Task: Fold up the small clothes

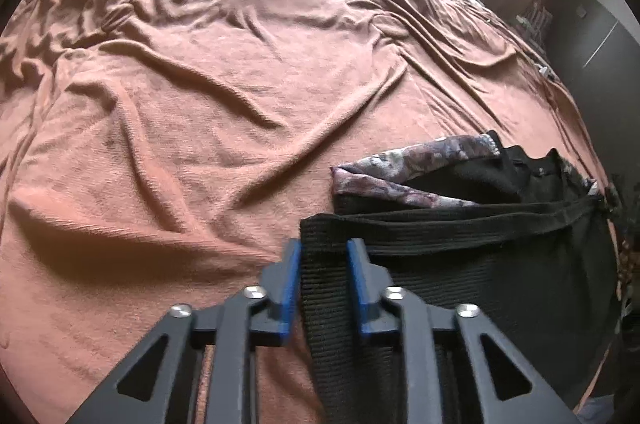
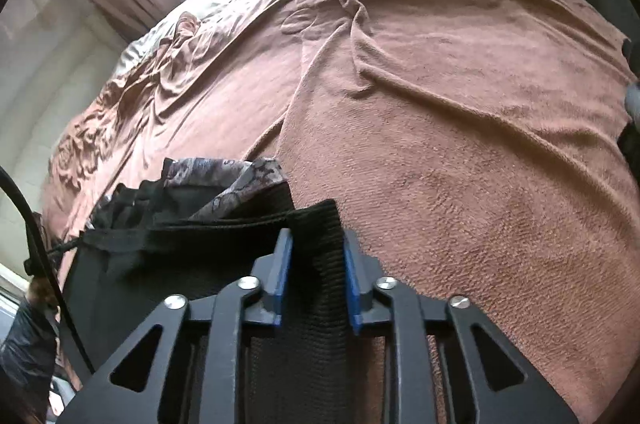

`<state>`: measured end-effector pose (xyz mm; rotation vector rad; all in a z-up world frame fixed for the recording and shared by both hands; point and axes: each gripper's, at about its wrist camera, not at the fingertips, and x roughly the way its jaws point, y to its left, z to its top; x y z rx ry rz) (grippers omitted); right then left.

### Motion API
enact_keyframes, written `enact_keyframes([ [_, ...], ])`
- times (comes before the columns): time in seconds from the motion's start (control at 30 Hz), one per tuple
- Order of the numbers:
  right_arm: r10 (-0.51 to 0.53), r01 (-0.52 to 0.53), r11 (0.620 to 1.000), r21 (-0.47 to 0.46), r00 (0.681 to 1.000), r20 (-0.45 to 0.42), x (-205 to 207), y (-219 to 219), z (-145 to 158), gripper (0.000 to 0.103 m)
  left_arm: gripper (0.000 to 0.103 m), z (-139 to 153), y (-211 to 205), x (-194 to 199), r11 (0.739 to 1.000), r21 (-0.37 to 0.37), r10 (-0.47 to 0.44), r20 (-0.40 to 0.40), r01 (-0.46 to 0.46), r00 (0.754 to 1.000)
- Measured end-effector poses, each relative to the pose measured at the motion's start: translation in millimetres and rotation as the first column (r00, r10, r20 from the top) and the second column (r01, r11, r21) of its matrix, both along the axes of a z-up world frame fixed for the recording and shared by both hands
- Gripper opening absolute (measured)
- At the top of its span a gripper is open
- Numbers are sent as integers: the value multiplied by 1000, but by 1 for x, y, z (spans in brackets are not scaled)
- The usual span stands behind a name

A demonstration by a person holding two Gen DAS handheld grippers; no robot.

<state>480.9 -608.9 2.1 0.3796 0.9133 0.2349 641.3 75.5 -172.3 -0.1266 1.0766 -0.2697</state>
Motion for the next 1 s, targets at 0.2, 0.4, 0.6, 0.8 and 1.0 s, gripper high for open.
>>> enact_keyframes([
  [0.2,-18,18,1000,0,999,34,-11,-2,15,8,7,9,2,-3,1000,-14,23,16,-23,1000],
  [0.4,-6,10,999,-42,996,92,-28,6,43,5,6,39,6,-17,999,-11,42,79,-41,996],
  [0.6,-14,24,998,-61,987,158,-45,10,77,5,6,79,6,-29,999,-4,47,163,-47,985],
  [0.8,-38,54,995,-80,982,186,-47,12,91,5,6,102,6,-21,997,8,67,209,-70,976],
  [1.0,-54,72,991,-109,986,160,-19,20,86,5,6,100,1,5,995,43,75,210,-86,975],
])
